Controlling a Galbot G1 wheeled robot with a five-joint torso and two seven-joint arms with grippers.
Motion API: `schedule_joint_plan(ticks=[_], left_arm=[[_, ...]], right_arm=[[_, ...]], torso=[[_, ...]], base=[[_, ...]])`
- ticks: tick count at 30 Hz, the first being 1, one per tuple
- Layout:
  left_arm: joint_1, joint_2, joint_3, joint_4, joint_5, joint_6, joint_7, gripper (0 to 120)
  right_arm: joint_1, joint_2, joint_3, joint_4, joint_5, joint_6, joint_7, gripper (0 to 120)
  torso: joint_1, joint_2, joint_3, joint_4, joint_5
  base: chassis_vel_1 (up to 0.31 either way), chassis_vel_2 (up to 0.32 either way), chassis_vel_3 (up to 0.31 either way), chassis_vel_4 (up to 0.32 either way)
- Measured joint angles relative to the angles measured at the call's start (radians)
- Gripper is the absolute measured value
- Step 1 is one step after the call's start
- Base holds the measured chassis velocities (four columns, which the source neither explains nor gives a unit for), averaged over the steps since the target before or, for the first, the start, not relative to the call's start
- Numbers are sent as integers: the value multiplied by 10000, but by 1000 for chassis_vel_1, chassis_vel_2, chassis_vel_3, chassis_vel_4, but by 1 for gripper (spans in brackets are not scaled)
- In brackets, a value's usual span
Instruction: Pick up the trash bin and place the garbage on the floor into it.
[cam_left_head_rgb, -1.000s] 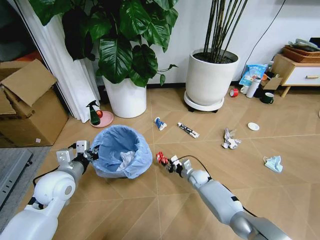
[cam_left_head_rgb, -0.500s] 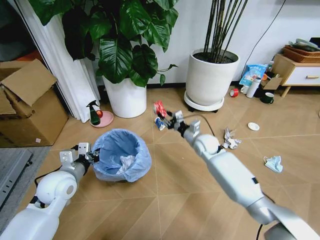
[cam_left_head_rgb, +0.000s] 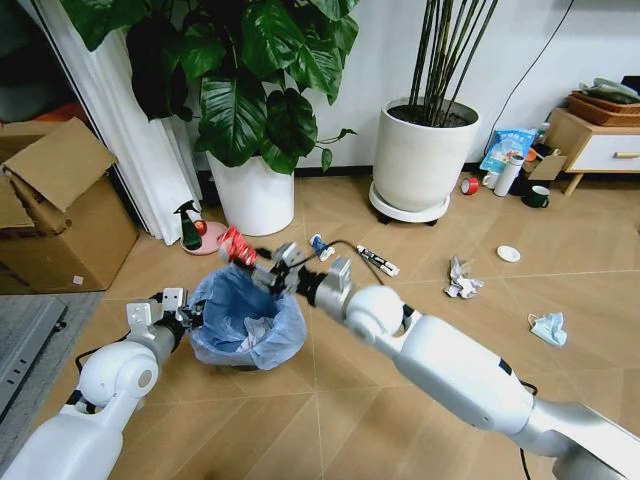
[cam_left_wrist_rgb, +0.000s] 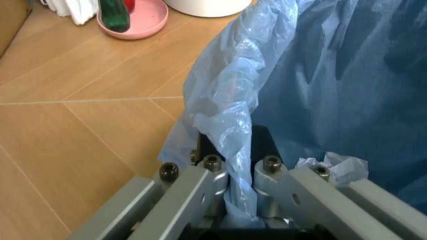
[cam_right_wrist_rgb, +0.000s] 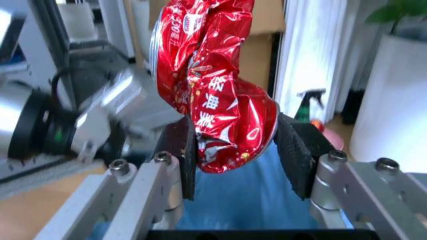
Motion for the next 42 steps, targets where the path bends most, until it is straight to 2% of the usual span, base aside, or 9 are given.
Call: schedule_joint_plan(ticks=[9, 12, 15, 17, 20, 23, 27, 32, 42], left_arm=[[-2, -8, -42, -78, -27, 2, -21, 0], [-3, -8, -43, -85, -29, 0, -21, 0], [-6, -5, -63, -129, -31, -14, -30, 0], [0, -5, -84, -149, -31, -20, -33, 0], [35, -16, -115, -193, -30, -31, -34, 0], [120, -51, -177, -278, -15, -45, -33, 0], [168, -78, -214, -367, -5, -53, -31, 0], [168, -85, -226, -433, 31, -63, 0, 0], [317, -182, -254, -540, 151, -81, 77, 0]], right_arm=[[-17, 66, -242, -263, -67, 34, 244, 76], [-18, 78, -213, -264, -71, 47, 285, 79], [-91, 358, 133, -233, -63, 27, 920, 94], [-143, 486, 344, -210, -59, -51, 1267, 98], [-261, 631, 768, -168, -68, -233, 1821, 100], [-656, 642, 1842, -160, -250, -533, 2801, 100], [-1198, 415, 2974, -234, -610, -633, 3161, 100], [-2446, -33, 4722, -548, -1687, -647, 3022, 100], [-4752, -439, 6936, -529, -2363, -405, 2353, 100]], torso=[[0, 0, 1, 2, 0], [0, 0, 0, 1, 0], [0, 0, 1, 2, 0], [0, 0, 1, 3, 0], [0, 0, 0, 4, 0], [0, 0, 0, 5, 1], [0, 0, 1, 1, 3], [0, 2, 1, 2, 4], [-1, 2, -1, 2, 6]], base=[[0, 0, 0, 0], [0, 0, 0, 0], [0, 0, 0, 0], [0, 0, 0, 0], [0, 0, 0, 0], [0, 0, 0, 0], [0, 0, 0, 0], [0, 0, 0, 0], [0, 0, 0, 0]])
